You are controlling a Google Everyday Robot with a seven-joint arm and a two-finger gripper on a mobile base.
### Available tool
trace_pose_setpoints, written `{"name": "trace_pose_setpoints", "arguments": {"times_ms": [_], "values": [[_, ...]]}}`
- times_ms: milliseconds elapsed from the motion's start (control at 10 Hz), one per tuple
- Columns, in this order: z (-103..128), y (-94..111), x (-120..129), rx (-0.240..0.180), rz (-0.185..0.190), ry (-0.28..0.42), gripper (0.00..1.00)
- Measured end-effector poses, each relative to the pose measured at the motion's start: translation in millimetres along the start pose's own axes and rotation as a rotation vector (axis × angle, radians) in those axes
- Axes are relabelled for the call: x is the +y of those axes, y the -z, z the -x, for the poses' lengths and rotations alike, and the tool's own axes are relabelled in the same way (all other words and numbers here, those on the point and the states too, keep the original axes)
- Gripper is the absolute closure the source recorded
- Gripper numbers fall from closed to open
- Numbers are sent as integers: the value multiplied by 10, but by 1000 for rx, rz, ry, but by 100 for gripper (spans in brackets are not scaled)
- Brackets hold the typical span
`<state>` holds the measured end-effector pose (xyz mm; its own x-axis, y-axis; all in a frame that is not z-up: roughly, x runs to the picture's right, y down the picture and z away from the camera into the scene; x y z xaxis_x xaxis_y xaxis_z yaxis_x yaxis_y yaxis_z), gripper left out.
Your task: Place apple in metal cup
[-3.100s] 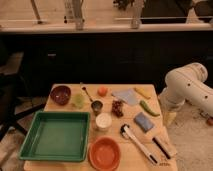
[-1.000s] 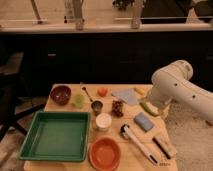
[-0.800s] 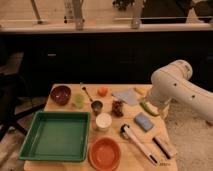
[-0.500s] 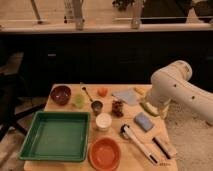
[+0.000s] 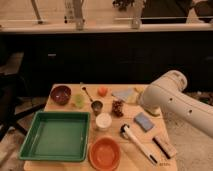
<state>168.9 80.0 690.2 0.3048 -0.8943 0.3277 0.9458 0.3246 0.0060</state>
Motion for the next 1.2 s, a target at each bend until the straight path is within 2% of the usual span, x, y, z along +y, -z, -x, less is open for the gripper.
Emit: {"name": "trace_pose_setpoints", "arguments": {"times_ms": [300,700,1000,1200], "values": [[-158,-140,-301,-7,-8,87,20],[-300,-335,-749,-20,22,188,20],[-413,-502,-998,-17,23,210,20],[-516,-692,-1145,-24,35,213,20]]}}
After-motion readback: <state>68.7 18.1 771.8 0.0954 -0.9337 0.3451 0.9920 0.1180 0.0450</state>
